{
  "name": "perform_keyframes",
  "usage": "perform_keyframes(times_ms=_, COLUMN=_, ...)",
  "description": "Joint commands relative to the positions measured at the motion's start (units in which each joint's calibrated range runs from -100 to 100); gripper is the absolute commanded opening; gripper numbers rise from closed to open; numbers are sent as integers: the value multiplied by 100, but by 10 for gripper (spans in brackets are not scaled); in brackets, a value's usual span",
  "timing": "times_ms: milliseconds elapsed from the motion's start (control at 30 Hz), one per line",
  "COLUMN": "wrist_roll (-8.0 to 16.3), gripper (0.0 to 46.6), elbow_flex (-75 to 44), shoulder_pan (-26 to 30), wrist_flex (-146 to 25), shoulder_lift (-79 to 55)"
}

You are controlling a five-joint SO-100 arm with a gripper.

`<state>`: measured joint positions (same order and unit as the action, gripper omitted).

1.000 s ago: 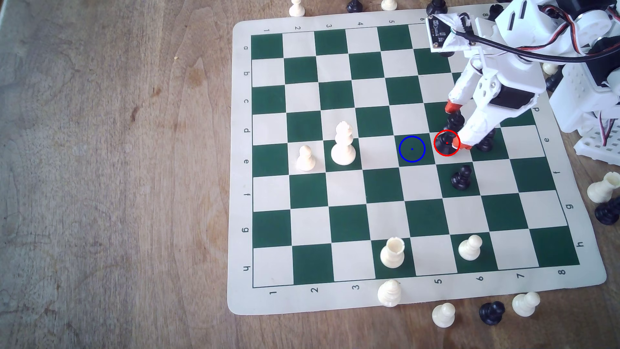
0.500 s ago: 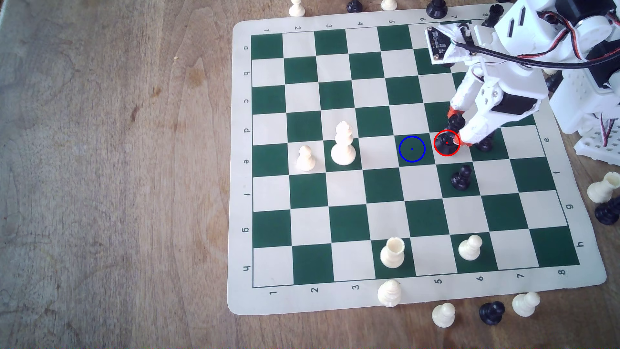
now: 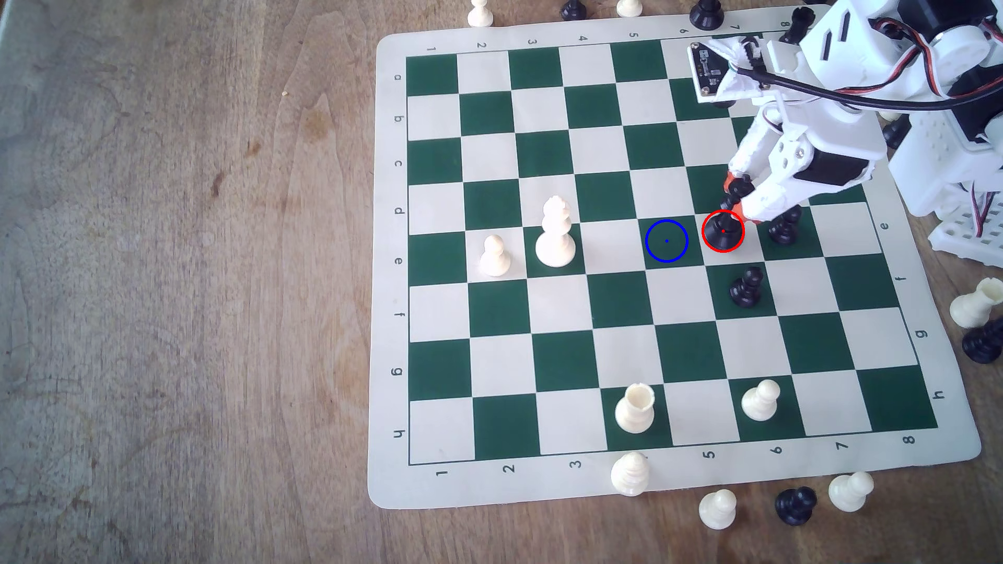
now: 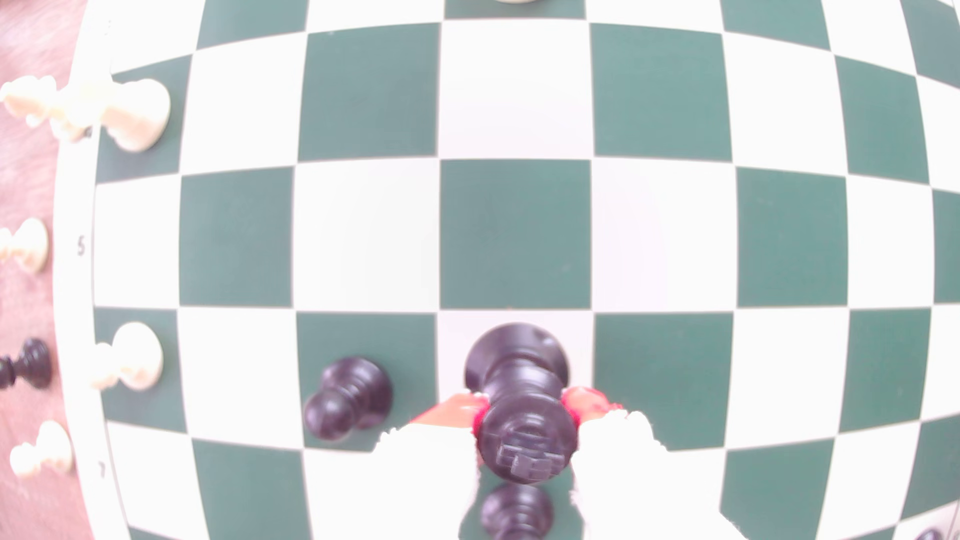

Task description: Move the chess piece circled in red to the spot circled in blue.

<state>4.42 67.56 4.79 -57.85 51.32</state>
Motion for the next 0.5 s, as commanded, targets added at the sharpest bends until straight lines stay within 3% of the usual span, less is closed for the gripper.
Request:
perform_keyframes(times_ms=0, wrist_roll=5, gripper=2, elbow_flex=-373, shoulder_pan=-45, wrist_flex=-22, shoulder_lift=4)
perform_keyframes(times_ms=467, wrist_roll=29, gripper=2, elbow_flex=-2739, shoulder_pan=197, wrist_flex=-956, shoulder_lift=-701)
